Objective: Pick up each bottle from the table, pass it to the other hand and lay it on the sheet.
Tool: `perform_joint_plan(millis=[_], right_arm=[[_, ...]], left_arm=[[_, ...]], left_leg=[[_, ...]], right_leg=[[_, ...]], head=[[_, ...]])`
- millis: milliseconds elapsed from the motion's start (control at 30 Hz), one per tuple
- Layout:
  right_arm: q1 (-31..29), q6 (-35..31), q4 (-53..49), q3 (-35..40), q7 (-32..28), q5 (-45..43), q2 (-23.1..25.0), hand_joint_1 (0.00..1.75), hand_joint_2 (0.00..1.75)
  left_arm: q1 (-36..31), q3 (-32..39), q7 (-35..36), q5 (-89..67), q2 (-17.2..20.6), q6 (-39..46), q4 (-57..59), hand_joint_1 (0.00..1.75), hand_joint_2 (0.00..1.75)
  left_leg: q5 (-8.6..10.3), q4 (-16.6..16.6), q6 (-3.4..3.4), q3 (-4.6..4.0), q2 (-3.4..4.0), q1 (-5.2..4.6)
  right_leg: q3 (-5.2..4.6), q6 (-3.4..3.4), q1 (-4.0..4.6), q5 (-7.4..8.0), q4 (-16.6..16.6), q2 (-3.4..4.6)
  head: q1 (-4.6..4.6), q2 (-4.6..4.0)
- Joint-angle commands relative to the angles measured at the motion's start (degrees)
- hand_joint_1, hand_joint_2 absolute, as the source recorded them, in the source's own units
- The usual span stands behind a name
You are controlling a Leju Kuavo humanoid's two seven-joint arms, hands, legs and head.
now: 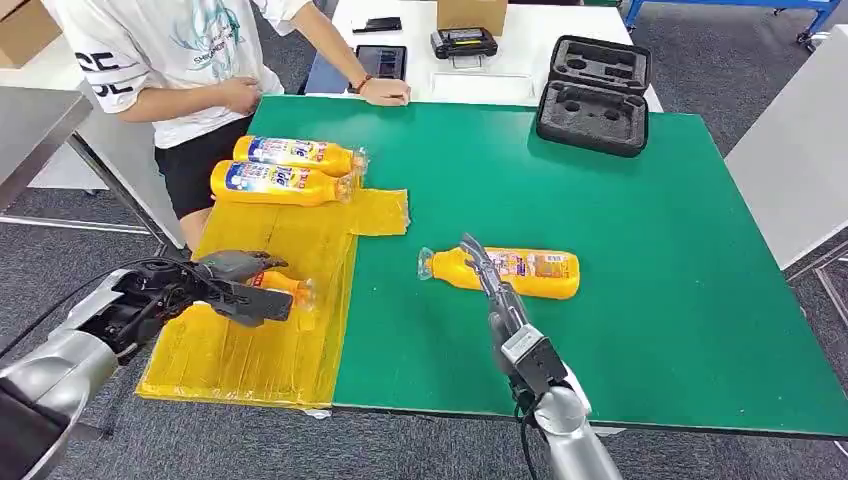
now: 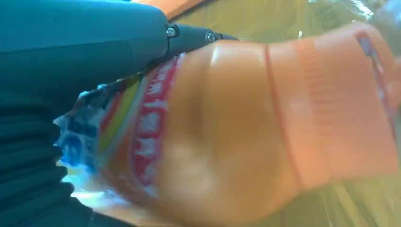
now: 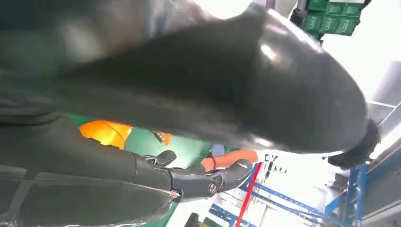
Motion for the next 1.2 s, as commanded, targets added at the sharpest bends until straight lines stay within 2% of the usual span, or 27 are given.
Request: perform_joint_plan(millis=[33,367,533,633,700,800,833,867,933,1033,1067,1200], right_arm=[[-1.2,-0.8,3.4,-0.1,1.3,-1.3,-1.4,0.00,0.00],[-1.7,-1.1,2.8,-0.5,2.8,-1.8,-1.5,0.00,0.00],[-0.1,-1.6,1.6,-1.1,3.3,-2.0,-1.8,0.00,0.00],[3.5,-3.6,-4.2,-2.2,4.8,0.3,-2.2,0.00,0.00],[4.2,-4.6,-6.3,-2.8,5.8,2.3,-2.5,0.00,0.00],[2.8,-6.0,-8.1,-5.1,8.6,6.7,-3.2,0.00,0.00],[2.1,-7.0,-8.0,-5.8,9.9,8.9,-3.8,0.00,1.75],[1.3,-7.2,-7.5,-7.0,10.2,9.5,-4.4,0.00,1.75],[-0.6,-6.8,-5.4,-8.0,10.5,10.1,-5.5,0.00,1.75],[-3.6,-8.2,-1.5,-8.8,10.8,12.0,-6.9,0.00,1.75],[-4.6,-9.5,-0.1,-9.1,10.8,13.4,-7.5,0.00,1.75],[-7.1,-11.5,2.6,-9.3,11.8,17.7,-8.0,0.00,1.75]], left_arm=[[-4.9,-2.4,-0.4,4.7,3.3,-4.1,-7.2,0.00,0.00],[-7.1,-4.9,-0.8,7.1,3.3,-6.3,-8.4,0.00,0.00],[-6.1,0.6,-1.2,15.0,1.7,-2.2,-9.4,0.00,0.00],[1.7,11.3,-1.2,24.0,-1.1,7.3,-13.7,0.00,0.00],[7.1,14.8,-2.1,25.2,-2.8,13.1,-16.4,0.00,0.00],[17.5,24.5,-4.8,26.3,-8.7,26.2,-23.8,0.00,0.00],[21.9,29.5,-7.4,29.6,-11.5,29.8,-28.0,0.00,0.00],[27.2,32.1,-8.9,29.9,-13.1,32.3,-33.4,0.00,0.00],[32.8,36.1,-10.6,30.1,-15.9,36.9,-39.6,0.00,0.00],[38.0,39.3,-12.9,32.7,-18.2,38.3,-44.6,0.00,0.00],[39.8,40.6,-14.3,32.4,-19.6,39.5,-46.0,0.00,1.75],[42.3,42.8,-16.0,32.7,-22.7,40.7,-48.3,0.00,1.75]], left_leg=[[-0.14,0.1,-0.08,0.13,-0.05,0.13],[-0.04,0.0,-0.05,0.03,-0.04,0.05],[-0.10,0.1,-0.08,0.13,-0.11,0.09],[-0.06,0.0,-0.05,0.16,-0.15,0.03],[-0.14,-0.1,-0.08,0.34,-0.13,0.04],[-0.15,-0.4,-0.04,0.79,-0.10,-0.09],[-0.06,-0.2,0.01,0.38,-0.02,-0.20],[-0.16,-0.2,0.00,0.52,0.05,-0.22],[-0.08,-0.1,0.05,0.25,-0.02,-0.25],[-0.25,-0.1,0.06,0.38,0.33,-0.31],[-0.22,0.0,0.09,0.22,0.42,-0.30],[-0.31,0.0,0.08,0.30,0.40,-0.27]], right_leg=[[0.20,-0.10,0.13,-0.13,0.0,-0.06],[0.08,-0.06,0.05,-0.05,0.0,-0.06],[0.21,-0.09,0.09,-0.12,0.0,-0.12],[0.23,-0.06,0.03,-0.12,-0.1,-0.17],[0.41,-0.09,0.05,-0.19,-0.1,-0.16],[0.84,-0.06,-0.08,-0.20,-0.4,-0.13],[0.35,0.00,-0.18,-0.09,-0.2,-0.03],[0.46,-0.02,-0.20,-0.14,-0.2,0.03],[0.23,0.04,-0.24,-0.10,-0.2,-0.05],[0.32,0.02,-0.29,-0.11,-0.2,0.30],[0.15,0.01,-0.27,-0.06,-0.2,0.36],[0.27,-0.04,-0.22,-0.11,-0.2,0.34]], head=[[0.00,0.00],[0.00,0.00],[0.00,0.00],[-0.02,0.00],[0.00,0.00],[0.00,0.00],[-0.07,0.00],[-0.09,0.00],[0.04,0.00],[0.00,0.00],[-0.02,0.00],[-0.04,0.00]])
